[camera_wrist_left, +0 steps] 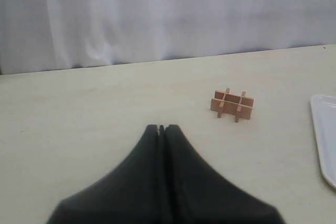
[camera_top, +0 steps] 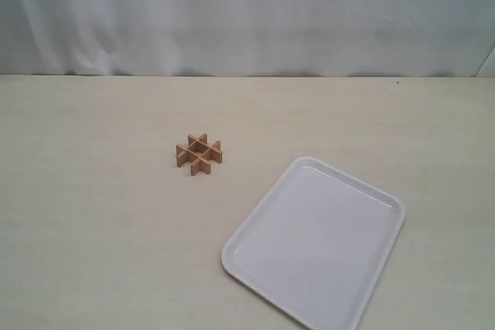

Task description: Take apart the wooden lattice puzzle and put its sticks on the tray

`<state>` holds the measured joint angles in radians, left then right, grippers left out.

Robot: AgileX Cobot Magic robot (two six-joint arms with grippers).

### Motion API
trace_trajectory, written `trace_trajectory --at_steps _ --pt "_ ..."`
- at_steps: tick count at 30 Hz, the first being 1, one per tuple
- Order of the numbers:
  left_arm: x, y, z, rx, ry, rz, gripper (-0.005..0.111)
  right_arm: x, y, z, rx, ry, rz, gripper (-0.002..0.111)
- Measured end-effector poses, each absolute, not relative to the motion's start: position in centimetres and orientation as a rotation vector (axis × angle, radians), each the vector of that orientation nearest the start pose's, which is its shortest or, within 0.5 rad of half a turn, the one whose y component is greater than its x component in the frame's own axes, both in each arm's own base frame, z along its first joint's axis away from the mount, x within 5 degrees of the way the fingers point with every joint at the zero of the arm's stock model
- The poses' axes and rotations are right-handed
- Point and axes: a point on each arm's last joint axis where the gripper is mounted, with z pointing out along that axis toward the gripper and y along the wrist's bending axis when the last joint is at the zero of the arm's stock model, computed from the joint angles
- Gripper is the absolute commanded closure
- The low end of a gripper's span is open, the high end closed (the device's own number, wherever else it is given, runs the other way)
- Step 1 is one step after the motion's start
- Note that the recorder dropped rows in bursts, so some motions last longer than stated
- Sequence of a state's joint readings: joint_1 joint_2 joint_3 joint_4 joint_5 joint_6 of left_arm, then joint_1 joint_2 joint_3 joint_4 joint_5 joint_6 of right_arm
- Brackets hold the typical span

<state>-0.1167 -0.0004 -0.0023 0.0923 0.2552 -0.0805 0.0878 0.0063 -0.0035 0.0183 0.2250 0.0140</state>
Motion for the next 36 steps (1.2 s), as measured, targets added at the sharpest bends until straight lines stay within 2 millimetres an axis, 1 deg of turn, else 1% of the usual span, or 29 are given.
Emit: trace_trajectory --at_steps 21,24,25,27,28,32,36 --pt "5.5 -0.4 19.1 0.092 1.733 -0.059 0.107 5.6 0.5 19.5 -0.050 1.696 0.093 0.104" --pt "5.5 -0.4 19.1 0.092 1.733 -0.059 0.107 5.7 0.5 21.0 0.017 1.529 0.165 0.104" --pt "5.5 -0.4 19.1 0.092 1.733 -0.059 0.107 5.6 0.5 21.3 0.038 1.499 0.184 0.104" --pt "5.5 -0.4 19.1 0.092 1.733 -0.059 0.107 5.6 0.4 21.8 0.120 1.438 0.262 0.104" --pt "5.5 -0.4 19.1 0.092 1.733 -0.059 0.107 5.6 0.3 22.0 0.198 1.413 0.337 0.104" --pt "5.5 -0.4 19.1 0.092 1.733 -0.059 0.107 5.6 0.1 22.1 0.337 1.383 0.468 0.104" --pt "5.5 -0.4 19.1 0.092 1.733 -0.059 0.107 5.6 0.1 22.1 0.375 1.377 0.505 0.104"
